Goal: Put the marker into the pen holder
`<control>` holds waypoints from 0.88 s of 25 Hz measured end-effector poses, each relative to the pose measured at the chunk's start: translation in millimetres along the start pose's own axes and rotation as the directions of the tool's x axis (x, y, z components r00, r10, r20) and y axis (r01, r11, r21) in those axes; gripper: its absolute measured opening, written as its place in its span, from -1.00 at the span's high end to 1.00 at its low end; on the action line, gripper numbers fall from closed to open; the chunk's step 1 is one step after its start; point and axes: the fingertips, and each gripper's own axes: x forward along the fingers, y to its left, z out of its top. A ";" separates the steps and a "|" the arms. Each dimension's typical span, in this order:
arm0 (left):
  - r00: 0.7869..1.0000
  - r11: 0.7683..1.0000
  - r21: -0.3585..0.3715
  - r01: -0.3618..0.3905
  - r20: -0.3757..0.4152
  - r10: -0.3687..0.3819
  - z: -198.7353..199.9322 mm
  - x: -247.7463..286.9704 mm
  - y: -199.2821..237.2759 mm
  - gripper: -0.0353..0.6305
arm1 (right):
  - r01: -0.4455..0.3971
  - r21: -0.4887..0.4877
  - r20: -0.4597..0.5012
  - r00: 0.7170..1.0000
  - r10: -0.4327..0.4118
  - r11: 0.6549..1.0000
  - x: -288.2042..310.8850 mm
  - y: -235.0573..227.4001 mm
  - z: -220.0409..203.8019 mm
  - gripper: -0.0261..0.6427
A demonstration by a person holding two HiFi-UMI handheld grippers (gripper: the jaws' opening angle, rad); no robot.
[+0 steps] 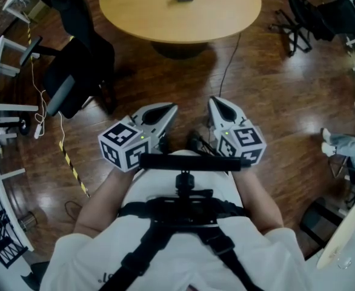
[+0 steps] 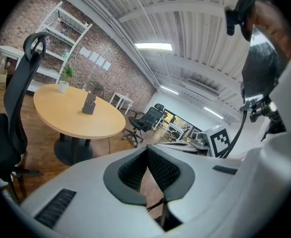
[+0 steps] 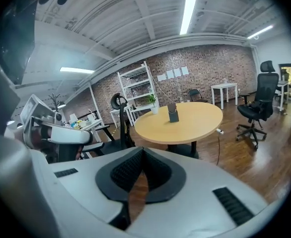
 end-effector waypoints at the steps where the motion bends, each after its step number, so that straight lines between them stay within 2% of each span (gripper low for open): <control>1: 1.000 1.000 0.000 0.001 -0.001 -0.001 -0.3 0.4 -0.6 0.90 | -0.001 0.001 -0.003 1.000 0.001 1.000 -0.3 0.1 -0.8 0.93; 22: 0.999 0.999 0.028 0.029 -0.041 -0.028 -6.1 6.0 -9.6 0.90 | 0.002 0.007 -0.017 1.000 -0.002 1.000 -2.1 1.4 -8.1 0.93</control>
